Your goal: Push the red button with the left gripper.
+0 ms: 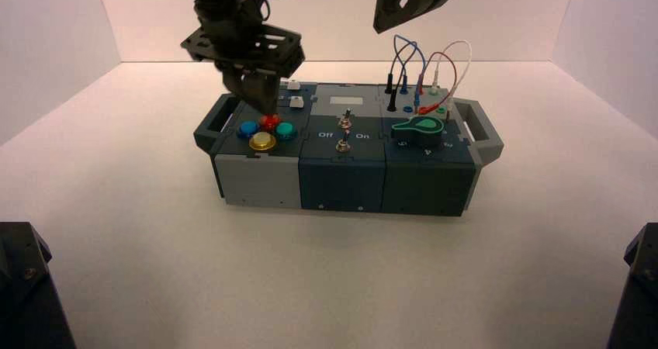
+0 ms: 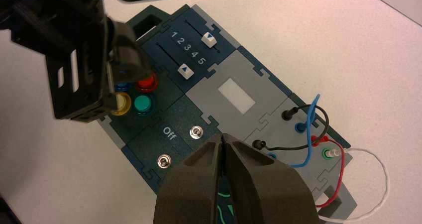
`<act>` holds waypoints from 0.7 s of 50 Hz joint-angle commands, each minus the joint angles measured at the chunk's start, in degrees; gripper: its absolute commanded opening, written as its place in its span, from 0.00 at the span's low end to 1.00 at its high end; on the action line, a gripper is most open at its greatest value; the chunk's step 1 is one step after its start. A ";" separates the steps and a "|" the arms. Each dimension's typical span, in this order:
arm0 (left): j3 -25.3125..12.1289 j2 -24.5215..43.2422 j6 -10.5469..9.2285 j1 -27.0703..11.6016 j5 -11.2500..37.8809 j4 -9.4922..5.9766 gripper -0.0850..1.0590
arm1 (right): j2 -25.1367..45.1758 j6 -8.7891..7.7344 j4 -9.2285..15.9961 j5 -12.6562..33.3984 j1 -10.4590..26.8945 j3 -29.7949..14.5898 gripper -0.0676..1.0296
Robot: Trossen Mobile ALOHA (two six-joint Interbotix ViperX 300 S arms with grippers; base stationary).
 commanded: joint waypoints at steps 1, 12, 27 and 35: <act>0.00 0.09 -0.18 -0.44 0.35 -0.09 0.05 | -0.35 0.09 0.09 -0.26 0.35 -1.67 0.04; 0.18 -0.44 -0.18 -0.44 0.26 -0.18 0.05 | -0.35 0.09 0.09 -0.18 0.35 -1.76 0.04; -0.35 -10.02 -1.23 -0.44 3.16 -0.09 0.05 | -0.44 0.26 0.18 0.00 0.35 -1.85 0.04; 0.09 -12.83 -1.49 -0.44 3.60 0.18 0.05 | -0.35 0.35 0.18 0.35 0.35 -2.02 0.04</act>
